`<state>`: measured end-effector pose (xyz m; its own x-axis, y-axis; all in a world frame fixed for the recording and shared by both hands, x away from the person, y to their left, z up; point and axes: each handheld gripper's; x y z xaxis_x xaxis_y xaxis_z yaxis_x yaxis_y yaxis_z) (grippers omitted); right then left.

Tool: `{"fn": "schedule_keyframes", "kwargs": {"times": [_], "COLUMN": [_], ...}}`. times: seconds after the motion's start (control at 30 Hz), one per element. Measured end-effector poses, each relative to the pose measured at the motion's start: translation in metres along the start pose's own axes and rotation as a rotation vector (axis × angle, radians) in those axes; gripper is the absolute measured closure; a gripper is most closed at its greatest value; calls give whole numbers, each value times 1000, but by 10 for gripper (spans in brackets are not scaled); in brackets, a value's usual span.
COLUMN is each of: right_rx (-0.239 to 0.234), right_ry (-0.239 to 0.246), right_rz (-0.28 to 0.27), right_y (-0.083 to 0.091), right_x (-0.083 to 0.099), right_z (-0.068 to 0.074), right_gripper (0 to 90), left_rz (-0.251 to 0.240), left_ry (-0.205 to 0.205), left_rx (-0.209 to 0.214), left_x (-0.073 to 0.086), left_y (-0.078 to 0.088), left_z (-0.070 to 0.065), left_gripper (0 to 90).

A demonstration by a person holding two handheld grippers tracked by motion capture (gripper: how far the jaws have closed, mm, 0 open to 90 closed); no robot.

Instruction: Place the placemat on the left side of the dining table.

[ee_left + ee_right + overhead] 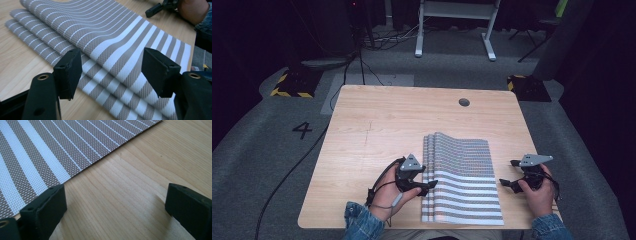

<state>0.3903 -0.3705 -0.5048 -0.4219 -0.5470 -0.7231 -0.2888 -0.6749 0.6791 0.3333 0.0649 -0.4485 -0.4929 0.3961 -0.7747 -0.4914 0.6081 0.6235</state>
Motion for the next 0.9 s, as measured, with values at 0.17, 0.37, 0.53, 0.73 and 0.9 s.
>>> {"fn": "schedule_keyframes", "kwargs": {"times": [0.17, 0.37, 0.53, 0.73, 0.9], "right_rx": [0, 0, 0, 0, 0], "right_ry": [0, 0, 0, 0, -1], "right_rz": [0, 0, 0, 0, -1], "right_y": [0, 0, 0, 0, 0], "right_x": [0, 0, 0, 0, 0], "right_z": [0, 0, 0, 0, 0], "right_gripper": [39, 38, 39, 39, 38], "left_rz": [2, 38, 52, 110, 116], "left_ry": [38, 73, 67, 66, 21], "left_rx": [1, 24, 53, 101, 88], "left_x": [2, 10, 8, 10, 9], "left_y": [-23, -42, -46, -61, -68], "left_z": [2, 7, 4, 2, -5], "left_gripper": [322, 324, 303, 259, 350]}}
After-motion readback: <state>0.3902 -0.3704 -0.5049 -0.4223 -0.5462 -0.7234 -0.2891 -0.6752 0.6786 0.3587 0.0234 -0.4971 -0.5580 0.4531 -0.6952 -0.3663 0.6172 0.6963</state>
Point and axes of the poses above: each handheld gripper's, and its own axes: y roughly backward along the jaws, x roughly out of its underside, z roughly to its left, and after that the axes turned 11 degrees about -x, right-handed
